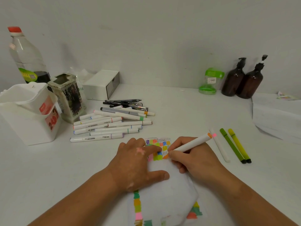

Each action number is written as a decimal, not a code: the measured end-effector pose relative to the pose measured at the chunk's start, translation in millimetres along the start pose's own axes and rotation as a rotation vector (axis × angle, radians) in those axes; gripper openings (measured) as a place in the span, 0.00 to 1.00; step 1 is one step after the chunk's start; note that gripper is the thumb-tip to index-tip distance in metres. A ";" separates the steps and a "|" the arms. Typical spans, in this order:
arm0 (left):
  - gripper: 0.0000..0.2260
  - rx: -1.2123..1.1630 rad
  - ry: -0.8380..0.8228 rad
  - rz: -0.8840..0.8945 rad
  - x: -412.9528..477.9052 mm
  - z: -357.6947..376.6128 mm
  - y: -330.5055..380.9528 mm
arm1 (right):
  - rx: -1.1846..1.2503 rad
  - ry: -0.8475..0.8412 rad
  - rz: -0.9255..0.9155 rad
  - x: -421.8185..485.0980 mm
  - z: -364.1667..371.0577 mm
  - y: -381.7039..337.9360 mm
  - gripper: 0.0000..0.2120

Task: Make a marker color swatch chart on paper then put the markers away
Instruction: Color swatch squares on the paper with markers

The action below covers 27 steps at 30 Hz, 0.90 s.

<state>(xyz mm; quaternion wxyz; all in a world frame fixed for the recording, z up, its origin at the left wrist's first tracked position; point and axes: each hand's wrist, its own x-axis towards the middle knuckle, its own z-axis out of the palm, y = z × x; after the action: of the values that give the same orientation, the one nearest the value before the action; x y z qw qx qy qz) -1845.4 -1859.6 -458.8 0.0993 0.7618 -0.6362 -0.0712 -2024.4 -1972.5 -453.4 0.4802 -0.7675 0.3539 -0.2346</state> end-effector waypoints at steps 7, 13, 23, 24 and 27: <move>0.39 -0.012 0.006 0.006 1.5 1.9 -1.8 | -0.014 0.009 0.004 0.1 -1.5 -3.2 0.04; 0.40 -0.011 0.010 0.006 2.1 2.6 -2.6 | -0.020 0.016 0.008 -0.9 -1.8 -3.9 0.04; 0.39 -0.014 -0.013 -0.003 0.5 -0.1 -0.5 | 0.002 0.019 0.026 -1.1 -1.5 -5.0 0.04; 0.39 -0.012 -0.013 -0.002 0.4 -0.6 -0.3 | -0.005 0.030 0.022 -1.1 -1.6 -5.3 0.04; 0.39 -0.008 -0.020 0.000 0.4 -1.4 -0.1 | 0.000 0.013 0.036 -1.9 -1.5 -5.8 0.04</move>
<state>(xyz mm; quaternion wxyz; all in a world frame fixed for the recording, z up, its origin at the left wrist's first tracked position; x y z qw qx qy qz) -1845.0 -1859.9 -457.4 0.0961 0.7607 -0.6367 -0.0815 -2024.9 -1970.3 -447.5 0.4820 -0.7596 0.3706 -0.2311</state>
